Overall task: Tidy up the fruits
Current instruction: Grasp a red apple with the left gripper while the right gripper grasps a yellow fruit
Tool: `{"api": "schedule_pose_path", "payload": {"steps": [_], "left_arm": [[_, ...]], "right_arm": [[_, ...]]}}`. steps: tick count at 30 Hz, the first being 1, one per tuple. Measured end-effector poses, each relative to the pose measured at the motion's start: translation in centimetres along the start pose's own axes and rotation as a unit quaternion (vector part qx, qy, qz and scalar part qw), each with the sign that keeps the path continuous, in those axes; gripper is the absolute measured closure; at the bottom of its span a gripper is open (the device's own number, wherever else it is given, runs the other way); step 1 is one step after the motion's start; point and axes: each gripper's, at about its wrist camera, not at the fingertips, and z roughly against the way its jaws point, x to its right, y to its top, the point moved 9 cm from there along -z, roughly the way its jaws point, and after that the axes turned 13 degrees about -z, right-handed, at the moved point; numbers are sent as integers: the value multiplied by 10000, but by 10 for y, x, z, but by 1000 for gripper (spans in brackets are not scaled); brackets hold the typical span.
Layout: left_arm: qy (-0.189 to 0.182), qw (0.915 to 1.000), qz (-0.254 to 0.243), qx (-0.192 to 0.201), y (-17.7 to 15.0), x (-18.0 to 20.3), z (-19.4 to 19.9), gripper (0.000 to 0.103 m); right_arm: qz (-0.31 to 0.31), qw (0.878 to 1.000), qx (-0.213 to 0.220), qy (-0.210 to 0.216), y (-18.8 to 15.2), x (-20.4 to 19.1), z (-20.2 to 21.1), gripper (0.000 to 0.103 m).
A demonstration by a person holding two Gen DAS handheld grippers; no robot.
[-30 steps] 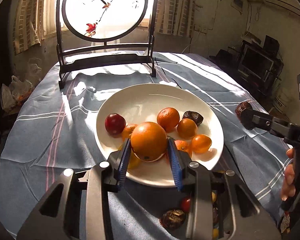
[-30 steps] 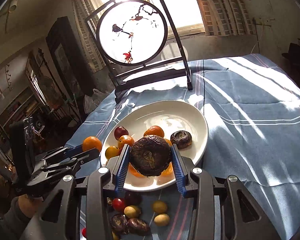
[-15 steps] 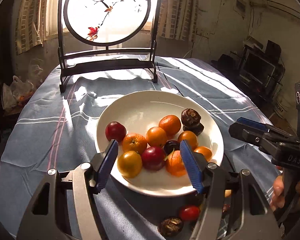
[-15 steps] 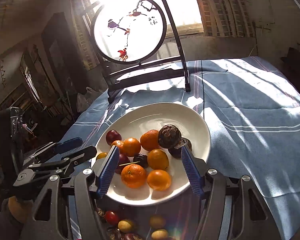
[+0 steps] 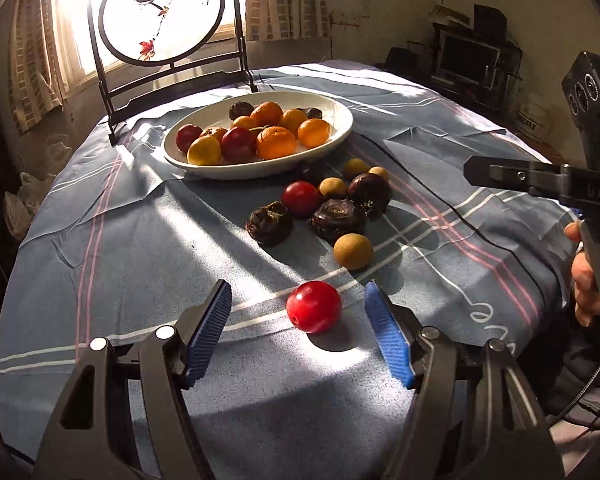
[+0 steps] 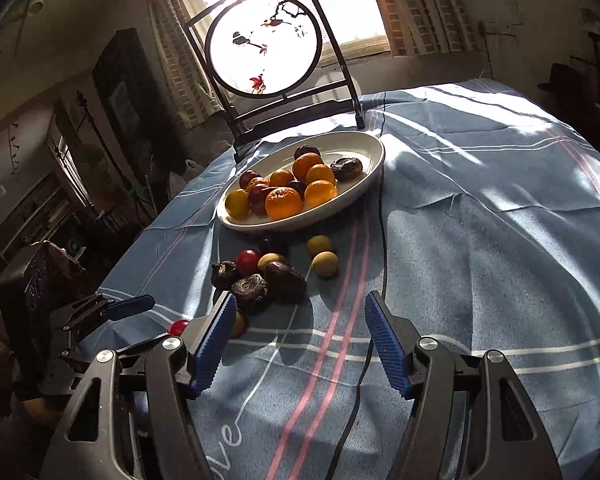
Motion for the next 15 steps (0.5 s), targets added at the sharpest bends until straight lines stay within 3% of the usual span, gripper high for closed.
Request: {"api": "schedule_pose_path", "payload": {"steps": [1, 5, 15], "left_arm": [[-11, 10000, 25, -32, -1, 1, -5, 40], [-266, 9988, 304, -261, -7, 1, -29, 74], [-66, 9979, 600, 237, -8, -10, 12, 74]], "right_arm": [[2, 10000, -32, 0, -4, 0, 0, 36], [52, 9998, -192, 30, -17, -3, -3, 36], [903, 9937, -657, 99, -40, -56, -41, 37]]}}
